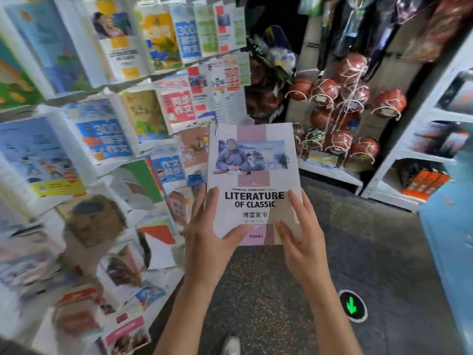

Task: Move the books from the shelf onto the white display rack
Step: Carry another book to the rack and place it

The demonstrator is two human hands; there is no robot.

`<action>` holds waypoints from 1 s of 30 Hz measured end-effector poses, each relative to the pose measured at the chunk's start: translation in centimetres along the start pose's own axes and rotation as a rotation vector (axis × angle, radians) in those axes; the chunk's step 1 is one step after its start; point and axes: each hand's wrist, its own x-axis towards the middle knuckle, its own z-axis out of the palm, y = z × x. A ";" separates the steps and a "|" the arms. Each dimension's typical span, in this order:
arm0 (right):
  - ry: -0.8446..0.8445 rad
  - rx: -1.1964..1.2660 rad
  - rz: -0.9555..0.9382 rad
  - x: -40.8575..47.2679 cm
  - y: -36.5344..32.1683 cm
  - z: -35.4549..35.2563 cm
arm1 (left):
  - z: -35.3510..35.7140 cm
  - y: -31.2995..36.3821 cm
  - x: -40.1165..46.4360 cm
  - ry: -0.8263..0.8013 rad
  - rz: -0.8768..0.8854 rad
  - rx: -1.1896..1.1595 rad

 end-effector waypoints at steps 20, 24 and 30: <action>0.140 -0.211 0.068 28.5 18.4 -8.2 | 25.3 -5.8 27.0 -0.152 0.045 -0.031; 0.113 -0.162 0.087 34.0 23.6 -10.6 | 31.8 -7.5 30.6 -0.137 0.001 0.032; 0.009 -0.102 0.058 44.8 30.4 -15.5 | 41.8 -7.9 37.6 -0.060 -0.068 0.075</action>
